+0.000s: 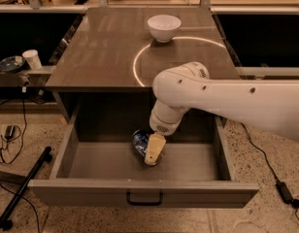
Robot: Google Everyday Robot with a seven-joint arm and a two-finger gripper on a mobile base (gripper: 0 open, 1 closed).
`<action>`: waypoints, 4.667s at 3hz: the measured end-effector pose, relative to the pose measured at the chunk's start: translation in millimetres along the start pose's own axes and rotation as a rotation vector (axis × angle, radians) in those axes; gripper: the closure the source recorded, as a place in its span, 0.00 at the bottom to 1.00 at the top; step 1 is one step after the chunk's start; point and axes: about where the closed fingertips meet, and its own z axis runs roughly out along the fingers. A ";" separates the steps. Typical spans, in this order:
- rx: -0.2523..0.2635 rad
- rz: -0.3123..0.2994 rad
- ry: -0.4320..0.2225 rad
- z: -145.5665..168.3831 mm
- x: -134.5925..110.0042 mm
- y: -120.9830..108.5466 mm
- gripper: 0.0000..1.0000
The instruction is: Pick pepsi can from top drawer and place on counter
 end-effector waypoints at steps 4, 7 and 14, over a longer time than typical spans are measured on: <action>-0.086 0.191 -0.176 11.9 12.1 -17.7 0.00; -0.066 0.275 -0.195 14.2 31.7 -25.4 0.00; 0.202 0.266 0.041 0.4 38.9 -9.9 0.00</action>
Offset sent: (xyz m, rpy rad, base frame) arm 0.0005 -0.0039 0.0008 -0.0358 -0.0072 -0.0948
